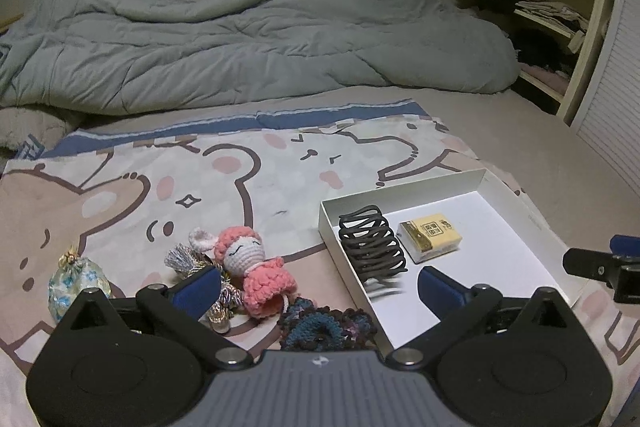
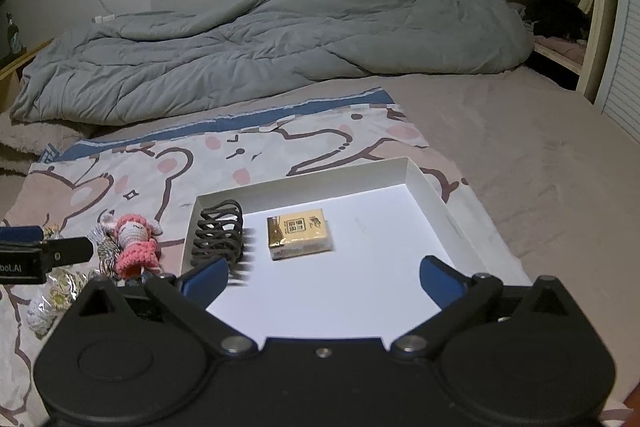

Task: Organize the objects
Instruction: 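Withdraw both tools from the box back toward the remaining items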

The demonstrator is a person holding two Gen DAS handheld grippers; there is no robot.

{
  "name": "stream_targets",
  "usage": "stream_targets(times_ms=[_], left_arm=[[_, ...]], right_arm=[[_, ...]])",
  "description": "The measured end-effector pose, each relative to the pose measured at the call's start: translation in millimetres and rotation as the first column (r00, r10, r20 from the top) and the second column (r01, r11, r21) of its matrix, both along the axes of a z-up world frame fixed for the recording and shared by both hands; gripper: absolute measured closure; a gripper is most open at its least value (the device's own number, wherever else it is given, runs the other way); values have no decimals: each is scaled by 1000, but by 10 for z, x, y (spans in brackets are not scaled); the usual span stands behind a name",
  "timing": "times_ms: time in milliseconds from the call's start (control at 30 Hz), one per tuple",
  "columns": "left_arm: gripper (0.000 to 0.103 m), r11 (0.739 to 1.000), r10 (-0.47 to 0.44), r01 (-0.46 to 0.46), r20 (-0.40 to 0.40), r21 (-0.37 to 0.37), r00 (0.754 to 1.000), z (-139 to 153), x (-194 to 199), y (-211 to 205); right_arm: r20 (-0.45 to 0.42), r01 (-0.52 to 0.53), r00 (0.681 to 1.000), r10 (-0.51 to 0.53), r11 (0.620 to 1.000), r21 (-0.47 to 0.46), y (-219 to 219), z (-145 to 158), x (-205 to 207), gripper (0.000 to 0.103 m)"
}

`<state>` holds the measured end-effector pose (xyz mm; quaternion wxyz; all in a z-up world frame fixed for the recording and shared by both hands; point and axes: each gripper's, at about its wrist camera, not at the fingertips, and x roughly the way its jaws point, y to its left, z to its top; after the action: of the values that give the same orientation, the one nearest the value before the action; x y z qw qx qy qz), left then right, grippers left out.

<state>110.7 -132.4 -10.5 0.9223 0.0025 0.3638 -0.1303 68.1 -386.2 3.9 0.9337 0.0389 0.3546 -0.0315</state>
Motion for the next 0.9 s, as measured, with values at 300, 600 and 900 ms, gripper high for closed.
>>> stream_targets(times_ms=[300, 600, 900], left_arm=[[0, 1000, -27, 26, 43, 8, 999, 24, -59, -15], [0, 1000, 3, -2, 47, -23, 999, 78, -37, 152], [0, 998, 64, -62, 58, -25, 996, 104, -68, 557]], right_arm=[[0, 24, 1000, -24, 999, 20, -36, -32, -3, 0], [9, 34, 999, -34, 998, 44, -15, -69, 19, 0], [23, -16, 1000, 14, 998, 62, 214, -140, 113, 0]])
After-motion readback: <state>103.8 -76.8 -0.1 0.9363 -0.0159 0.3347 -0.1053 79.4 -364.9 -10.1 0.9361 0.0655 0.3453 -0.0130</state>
